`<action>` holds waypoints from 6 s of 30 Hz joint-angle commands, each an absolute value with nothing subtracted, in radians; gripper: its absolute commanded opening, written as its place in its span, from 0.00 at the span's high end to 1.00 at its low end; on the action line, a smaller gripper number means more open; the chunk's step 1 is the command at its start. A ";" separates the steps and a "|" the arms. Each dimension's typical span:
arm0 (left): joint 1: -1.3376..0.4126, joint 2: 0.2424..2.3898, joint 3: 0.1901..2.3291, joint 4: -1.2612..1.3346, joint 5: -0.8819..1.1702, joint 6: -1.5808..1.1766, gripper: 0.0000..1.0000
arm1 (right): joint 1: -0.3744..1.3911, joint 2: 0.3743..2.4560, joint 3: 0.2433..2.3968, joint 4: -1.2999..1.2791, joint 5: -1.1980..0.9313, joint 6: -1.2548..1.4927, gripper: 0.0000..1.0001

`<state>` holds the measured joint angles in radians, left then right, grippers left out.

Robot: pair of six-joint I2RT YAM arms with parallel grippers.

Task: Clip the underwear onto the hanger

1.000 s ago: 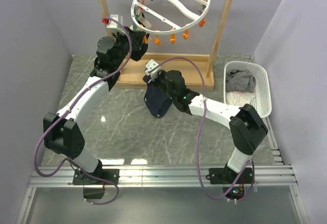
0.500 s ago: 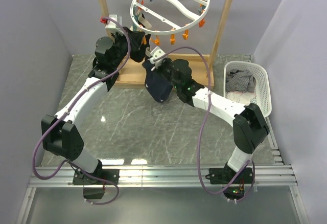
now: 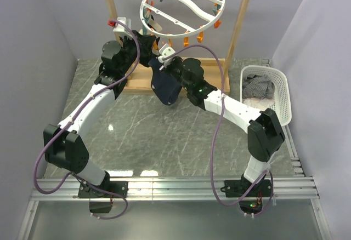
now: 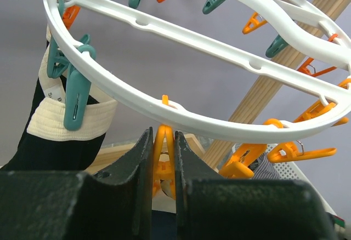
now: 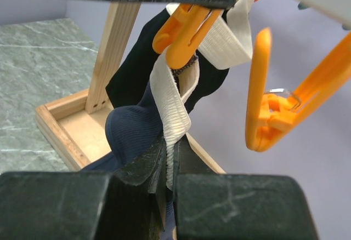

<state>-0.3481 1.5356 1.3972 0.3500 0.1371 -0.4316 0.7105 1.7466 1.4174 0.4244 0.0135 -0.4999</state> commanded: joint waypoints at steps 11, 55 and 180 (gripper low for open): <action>-0.337 1.514 1.376 0.334 0.143 -0.416 1.00 | 0.695 1.726 1.493 0.422 0.009 -0.460 1.00; -0.336 1.542 1.414 0.327 0.133 -0.408 1.00 | 0.700 1.672 1.430 0.397 -0.041 -0.482 1.00; -0.189 1.371 1.094 0.213 0.411 -0.390 0.04 | 0.579 1.483 1.209 0.020 -0.358 -0.161 0.40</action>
<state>-0.1909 1.3857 1.1076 0.1528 0.3477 -0.4118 0.6590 1.5387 1.2324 0.0639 -0.1959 -0.2592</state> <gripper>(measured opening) 0.944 0.604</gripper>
